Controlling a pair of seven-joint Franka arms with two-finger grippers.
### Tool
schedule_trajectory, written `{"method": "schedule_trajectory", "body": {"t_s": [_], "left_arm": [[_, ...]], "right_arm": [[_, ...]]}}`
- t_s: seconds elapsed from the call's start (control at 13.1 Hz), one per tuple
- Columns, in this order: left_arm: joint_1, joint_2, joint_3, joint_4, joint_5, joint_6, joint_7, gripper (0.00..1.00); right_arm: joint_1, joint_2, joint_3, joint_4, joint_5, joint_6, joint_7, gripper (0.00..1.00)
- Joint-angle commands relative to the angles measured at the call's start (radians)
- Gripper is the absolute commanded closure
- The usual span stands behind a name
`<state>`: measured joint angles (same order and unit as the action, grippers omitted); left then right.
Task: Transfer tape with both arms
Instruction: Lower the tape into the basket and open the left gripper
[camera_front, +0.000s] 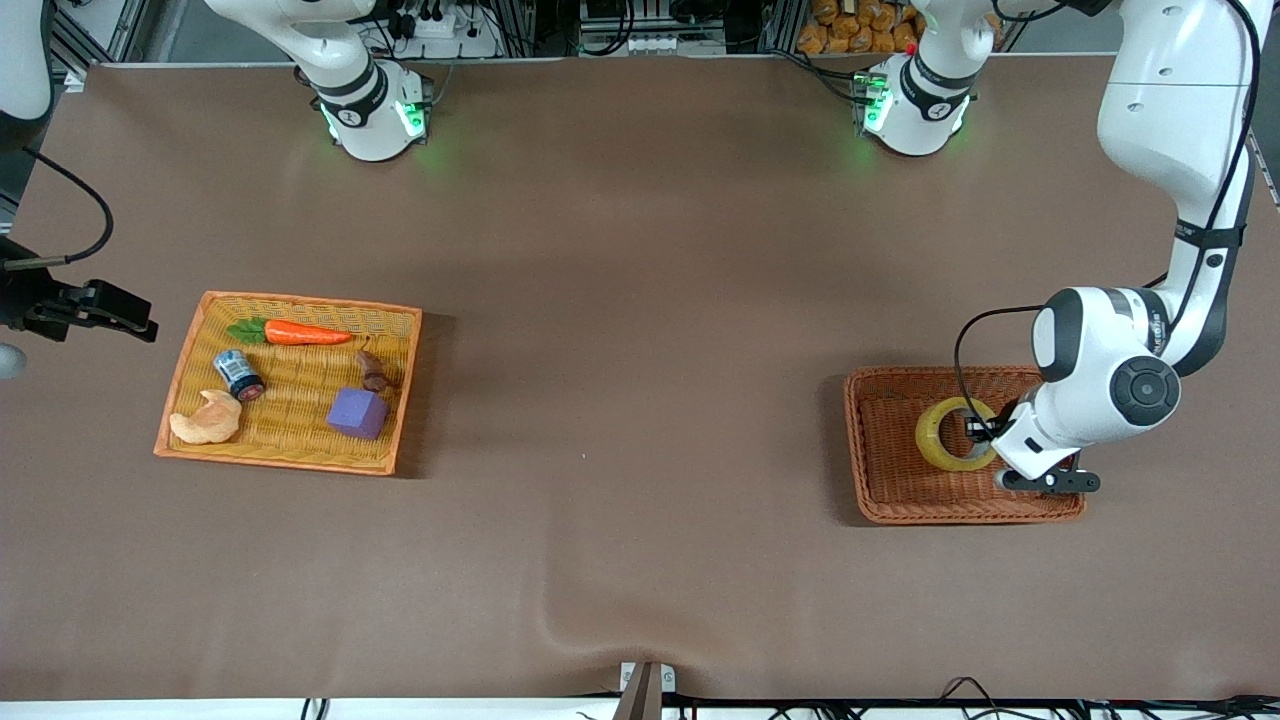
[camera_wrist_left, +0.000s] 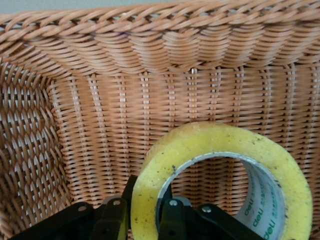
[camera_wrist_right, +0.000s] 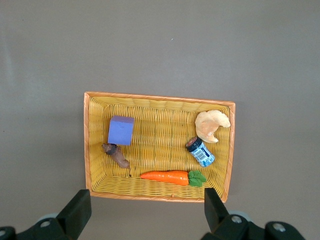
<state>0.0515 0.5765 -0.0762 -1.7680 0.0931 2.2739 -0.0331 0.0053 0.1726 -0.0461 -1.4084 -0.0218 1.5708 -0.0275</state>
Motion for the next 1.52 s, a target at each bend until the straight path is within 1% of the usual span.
{"method": "schedule_trajectory", "body": {"t_s": [0.0, 0.08, 0.15, 0.23, 0.38, 0.46, 0.53, 0.61, 0.76, 0.91, 0.99, 1.14, 1.22, 1.37, 1.45], "left_arm": [[0.001, 0.029, -0.002, 0.036, -0.006, 0.024, -0.005, 1.00], [0.001, 0.031, -0.002, 0.042, -0.009, 0.024, -0.007, 0.81], [0.002, 0.028, -0.002, 0.042, -0.013, 0.024, -0.025, 0.36], [0.001, 0.023, -0.002, 0.042, -0.012, 0.024, -0.043, 0.00], [-0.001, 0.002, -0.002, 0.042, -0.010, 0.022, -0.039, 0.00], [-0.001, -0.021, -0.005, 0.042, -0.010, 0.022, -0.039, 0.00], [-0.001, -0.045, -0.008, 0.042, -0.010, 0.019, -0.039, 0.00], [-0.002, -0.065, -0.011, 0.042, -0.015, 0.018, -0.039, 0.00], [0.001, -0.104, -0.049, 0.038, -0.018, 0.009, -0.045, 0.00], [-0.004, -0.150, -0.060, 0.033, -0.019, -0.007, -0.062, 0.00], [0.002, -0.171, -0.097, 0.033, -0.019, -0.040, -0.097, 0.00], [0.001, -0.223, -0.125, 0.033, -0.019, -0.124, -0.146, 0.00], [0.001, -0.257, -0.131, 0.018, -0.019, -0.142, -0.146, 0.00], [-0.015, -0.352, -0.120, -0.059, -0.021, -0.143, -0.143, 0.00], [-0.054, -0.392, -0.084, -0.077, -0.021, -0.146, -0.136, 0.00]], "right_arm": [[-0.004, -0.025, 0.000, 0.012, -0.018, -0.012, 0.008, 0.00], [-0.002, -0.027, 0.002, 0.017, -0.017, -0.012, 0.014, 0.00], [-0.001, -0.028, 0.005, 0.017, -0.014, -0.018, 0.017, 0.00], [0.002, -0.036, 0.006, 0.016, -0.015, -0.028, 0.017, 0.00], [0.008, -0.035, 0.009, 0.019, -0.018, -0.015, 0.017, 0.00], [0.028, -0.030, 0.008, 0.019, -0.021, -0.005, 0.021, 0.00], [0.036, -0.030, 0.003, 0.017, -0.018, 0.029, 0.056, 0.00], [0.029, -0.027, 0.003, 0.016, -0.009, 0.034, 0.090, 0.00], [0.013, -0.036, 0.002, 0.016, -0.010, 0.008, 0.074, 0.00], [0.012, -0.041, 0.000, 0.013, -0.012, -0.020, 0.072, 0.00], [0.007, -0.041, 0.000, 0.012, -0.010, -0.044, 0.074, 0.00], [0.001, -0.035, 0.000, 0.009, -0.010, -0.071, 0.055, 0.00], [-0.010, -0.031, 0.000, 0.009, 0.002, -0.069, 0.010, 0.00], [-0.014, -0.030, 0.000, 0.016, -0.004, -0.064, 0.014, 0.00], [-0.027, -0.027, -0.001, 0.023, -0.016, -0.069, 0.011, 0.00]]}}
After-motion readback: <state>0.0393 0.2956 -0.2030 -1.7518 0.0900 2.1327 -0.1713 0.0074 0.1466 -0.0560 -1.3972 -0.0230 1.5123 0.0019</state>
